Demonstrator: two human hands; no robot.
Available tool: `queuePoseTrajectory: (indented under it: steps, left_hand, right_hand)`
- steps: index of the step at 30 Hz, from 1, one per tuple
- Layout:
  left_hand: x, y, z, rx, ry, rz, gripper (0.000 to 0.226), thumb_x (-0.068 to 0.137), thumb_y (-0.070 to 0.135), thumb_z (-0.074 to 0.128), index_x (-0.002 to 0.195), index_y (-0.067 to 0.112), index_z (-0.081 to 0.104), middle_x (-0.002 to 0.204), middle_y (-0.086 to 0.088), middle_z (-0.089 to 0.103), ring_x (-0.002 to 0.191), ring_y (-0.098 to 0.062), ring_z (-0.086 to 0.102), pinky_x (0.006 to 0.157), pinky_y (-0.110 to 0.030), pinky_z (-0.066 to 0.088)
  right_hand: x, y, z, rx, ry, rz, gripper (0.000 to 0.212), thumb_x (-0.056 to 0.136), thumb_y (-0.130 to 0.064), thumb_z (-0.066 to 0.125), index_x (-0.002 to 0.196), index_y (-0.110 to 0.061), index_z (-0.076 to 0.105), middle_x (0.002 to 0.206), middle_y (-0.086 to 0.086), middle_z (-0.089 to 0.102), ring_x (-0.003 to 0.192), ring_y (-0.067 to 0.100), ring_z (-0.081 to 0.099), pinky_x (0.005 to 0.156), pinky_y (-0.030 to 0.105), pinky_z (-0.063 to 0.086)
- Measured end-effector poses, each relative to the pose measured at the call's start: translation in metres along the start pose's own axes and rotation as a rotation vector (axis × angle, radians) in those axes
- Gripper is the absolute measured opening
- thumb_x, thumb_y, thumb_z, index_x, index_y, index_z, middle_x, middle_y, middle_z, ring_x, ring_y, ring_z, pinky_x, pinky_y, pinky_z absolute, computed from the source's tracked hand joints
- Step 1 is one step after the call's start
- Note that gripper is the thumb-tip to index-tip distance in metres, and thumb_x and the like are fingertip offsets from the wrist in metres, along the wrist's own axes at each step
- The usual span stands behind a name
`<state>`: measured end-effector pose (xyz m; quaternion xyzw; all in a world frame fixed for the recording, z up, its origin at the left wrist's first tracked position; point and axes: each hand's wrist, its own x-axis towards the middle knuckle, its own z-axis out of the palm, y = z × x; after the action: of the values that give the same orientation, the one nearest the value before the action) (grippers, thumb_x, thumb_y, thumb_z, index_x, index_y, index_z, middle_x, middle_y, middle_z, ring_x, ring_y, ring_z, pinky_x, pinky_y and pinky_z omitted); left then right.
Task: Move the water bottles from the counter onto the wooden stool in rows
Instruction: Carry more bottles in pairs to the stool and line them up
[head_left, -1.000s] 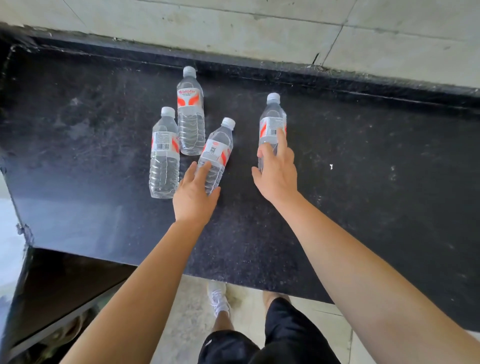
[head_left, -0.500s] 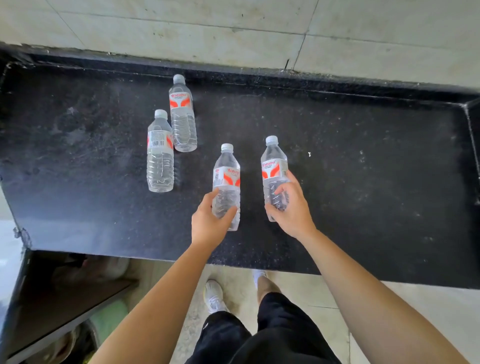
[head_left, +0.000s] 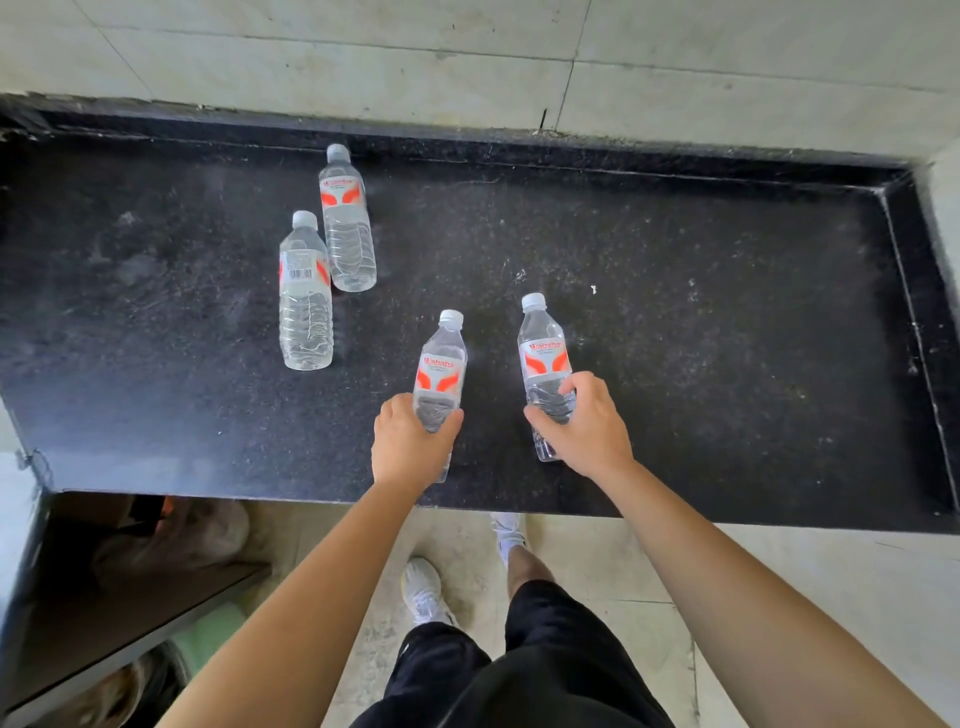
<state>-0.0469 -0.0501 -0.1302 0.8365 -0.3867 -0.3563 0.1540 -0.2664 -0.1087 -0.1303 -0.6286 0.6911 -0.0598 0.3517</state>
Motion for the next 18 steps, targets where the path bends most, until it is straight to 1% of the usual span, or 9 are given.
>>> queuePoseTrajectory:
  steps: [2,4,5,7,9,11,14,16,18]
  left_hand:
    - [0.008,0.005,-0.001,0.024,-0.014,-0.023,0.073,0.083,0.058,0.069,0.137,0.016,0.043,0.133,-0.004,0.050,0.124,-0.024,0.051,0.101,-0.047,0.048]
    - [0.015,0.012,-0.001,0.063,-0.026,-0.017,0.079,0.083,0.058,0.068,0.143,0.018,0.037,0.138,-0.003,0.048,0.127,-0.024,0.049,0.103,-0.048,0.046]
    - [0.017,0.016,0.000,0.080,-0.029,-0.015,0.079,0.082,0.059,0.068,0.143,0.019,0.037,0.137,-0.003,0.049,0.125,-0.024,0.050,0.102,-0.048,0.047]
    - [0.022,0.023,0.004,0.105,-0.026,-0.021,0.078,0.081,0.061,0.068,0.139,0.018,0.038,0.132,-0.003,0.051,0.120,-0.023,0.052,0.098,-0.046,0.050]
    - [0.026,0.029,0.007,0.154,-0.007,-0.041,0.079,0.080,0.062,0.069,0.137,0.017,0.038,0.129,-0.003,0.053,0.118,-0.024,0.053,0.094,-0.046,0.050]
    - [0.029,0.032,0.010,0.233,0.023,-0.057,0.074,0.082,0.061,0.068,0.134,0.018,0.038,0.128,-0.002,0.055,0.117,-0.025,0.054,0.092,-0.045,0.051]
    - [0.031,0.036,0.010,0.285,0.064,-0.076,0.062,0.084,0.058,0.065,0.126,0.018,0.042,0.118,-0.002,0.061,0.105,-0.022,0.060,0.086,-0.042,0.053]
    - [0.030,0.039,0.005,0.277,0.075,-0.099,0.059,0.084,0.057,0.066,0.123,0.018,0.045,0.113,-0.001,0.064,0.096,-0.021,0.062,0.081,-0.038,0.051]
    - [0.025,0.042,-0.006,0.233,0.109,-0.119,0.058,0.085,0.056,0.066,0.124,0.019,0.047,0.111,0.000,0.066,0.094,-0.021,0.064,0.080,-0.036,0.050]
  right_hand:
    - [0.011,-0.009,0.000,0.059,0.016,0.042,0.048,0.085,-0.057,0.068,0.112,-0.027,0.041,0.120,-0.006,0.049,0.099,0.013,0.057,0.077,0.034,0.053]
    - [0.022,-0.016,-0.001,0.156,0.032,0.089,0.046,0.089,-0.053,0.066,0.115,-0.026,0.040,0.118,-0.005,0.054,0.099,0.014,0.060,0.075,0.029,0.047]
    - [0.027,-0.019,-0.002,0.203,0.030,0.120,0.046,0.091,-0.052,0.065,0.118,-0.025,0.040,0.118,-0.005,0.056,0.101,0.016,0.062,0.075,0.029,0.045]
    - [0.035,-0.021,-0.002,0.245,0.008,0.177,0.053,0.092,-0.055,0.061,0.130,-0.025,0.039,0.124,-0.004,0.058,0.107,0.018,0.063,0.081,0.031,0.048]
    - [0.040,-0.020,0.003,0.208,-0.012,0.195,0.063,0.090,-0.062,0.059,0.137,-0.024,0.042,0.130,-0.003,0.059,0.111,0.017,0.062,0.087,0.032,0.049]
    - [0.043,-0.021,0.006,0.146,-0.034,0.195,0.071,0.085,-0.069,0.060,0.138,-0.023,0.044,0.131,-0.002,0.057,0.111,0.016,0.061,0.089,0.034,0.052]
    - [0.045,-0.026,0.008,0.013,-0.062,0.195,0.084,0.077,-0.072,0.067,0.139,-0.022,0.042,0.131,-0.001,0.053,0.114,0.018,0.059,0.093,0.039,0.054]
    - [0.046,-0.031,0.004,-0.003,-0.039,0.195,0.074,0.077,-0.061,0.075,0.134,-0.021,0.049,0.126,-0.001,0.060,0.109,0.018,0.062,0.089,0.034,0.054]
    - [0.043,-0.037,-0.002,0.036,-0.030,0.168,0.061,0.077,-0.053,0.079,0.125,-0.023,0.056,0.117,-0.004,0.067,0.098,0.014,0.065,0.084,0.030,0.053]
